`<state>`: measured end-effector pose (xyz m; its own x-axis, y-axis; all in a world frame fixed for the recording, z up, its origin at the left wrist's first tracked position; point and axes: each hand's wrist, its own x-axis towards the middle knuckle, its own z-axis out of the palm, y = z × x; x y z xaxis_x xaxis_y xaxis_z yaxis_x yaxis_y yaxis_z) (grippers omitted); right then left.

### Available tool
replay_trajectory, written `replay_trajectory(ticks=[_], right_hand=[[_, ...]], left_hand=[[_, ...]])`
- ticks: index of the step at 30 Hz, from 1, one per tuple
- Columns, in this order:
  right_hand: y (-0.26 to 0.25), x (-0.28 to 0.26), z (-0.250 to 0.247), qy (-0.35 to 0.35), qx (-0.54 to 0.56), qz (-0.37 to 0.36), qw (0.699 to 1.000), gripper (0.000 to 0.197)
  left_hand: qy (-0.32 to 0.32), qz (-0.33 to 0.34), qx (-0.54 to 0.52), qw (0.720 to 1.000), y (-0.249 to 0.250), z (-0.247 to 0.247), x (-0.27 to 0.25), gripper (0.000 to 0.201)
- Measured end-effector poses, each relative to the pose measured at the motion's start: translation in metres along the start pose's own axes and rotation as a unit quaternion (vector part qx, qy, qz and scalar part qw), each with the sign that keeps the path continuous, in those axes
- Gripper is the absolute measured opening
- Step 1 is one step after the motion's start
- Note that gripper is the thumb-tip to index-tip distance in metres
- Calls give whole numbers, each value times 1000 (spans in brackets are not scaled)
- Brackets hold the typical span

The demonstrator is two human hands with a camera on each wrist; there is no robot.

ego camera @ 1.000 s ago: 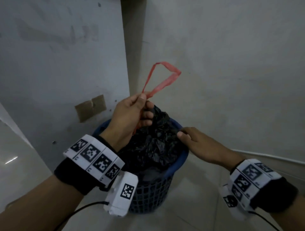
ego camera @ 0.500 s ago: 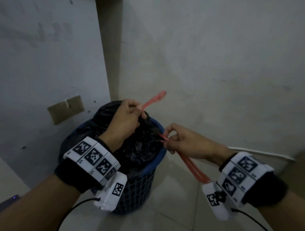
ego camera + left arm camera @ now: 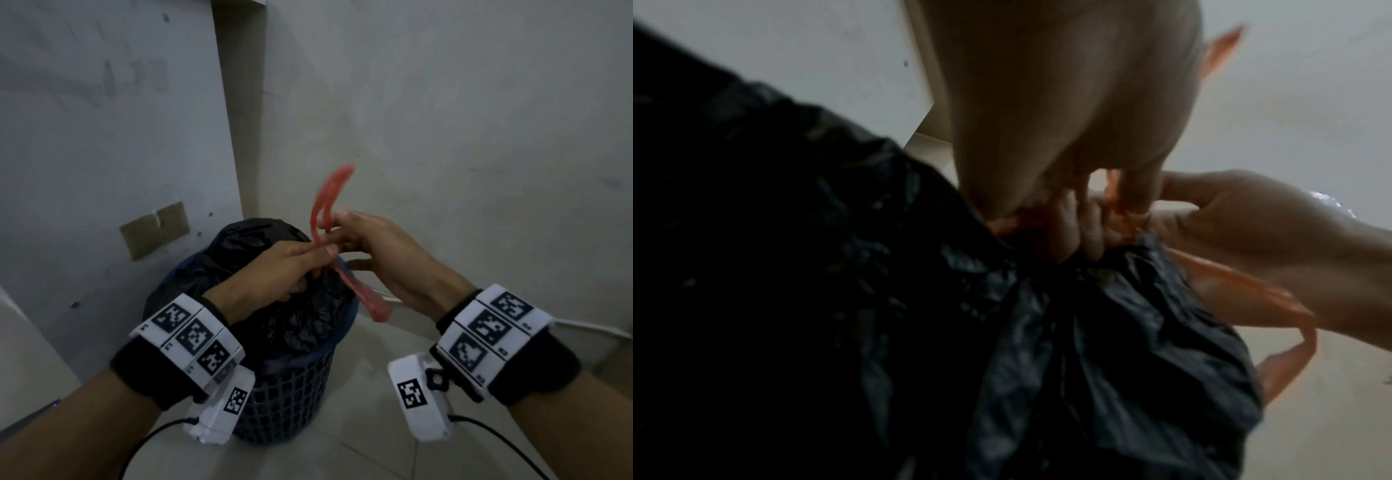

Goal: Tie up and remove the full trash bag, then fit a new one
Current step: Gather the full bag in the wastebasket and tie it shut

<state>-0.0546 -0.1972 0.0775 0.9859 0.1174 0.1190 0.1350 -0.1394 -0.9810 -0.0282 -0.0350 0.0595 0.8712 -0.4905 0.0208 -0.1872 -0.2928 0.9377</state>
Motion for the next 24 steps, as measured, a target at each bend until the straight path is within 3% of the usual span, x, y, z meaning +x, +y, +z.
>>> replay_trajectory(ticks=[4, 8, 10, 13, 16, 19, 24], right_hand=[[5, 3, 22, 82, 105, -7, 991, 15], [11, 9, 35, 144, 184, -22, 972, 20], [13, 10, 38, 133, 162, -38, 977, 23], [20, 9, 45, 81, 23, -35, 996, 22], [27, 10, 50, 45, -85, -33, 995, 15], [29, 13, 52, 42, -119, -25, 992, 9], [34, 16, 59, 48, -146, -66, 986, 15]], left_hand=[[32, 30, -30, 999, -5, 3, 1, 35], [55, 53, -66, 995, -8, 4, 2, 26], [73, 55, -87, 992, -10, 1, 1, 21], [118, 43, -84, 989, -15, -7, 0, 22], [161, 39, -48, 985, -19, -12, 0, 24], [170, 48, -58, 983, -20, -15, -2, 25], [163, 78, -11, 984, -21, -25, -5, 18]])
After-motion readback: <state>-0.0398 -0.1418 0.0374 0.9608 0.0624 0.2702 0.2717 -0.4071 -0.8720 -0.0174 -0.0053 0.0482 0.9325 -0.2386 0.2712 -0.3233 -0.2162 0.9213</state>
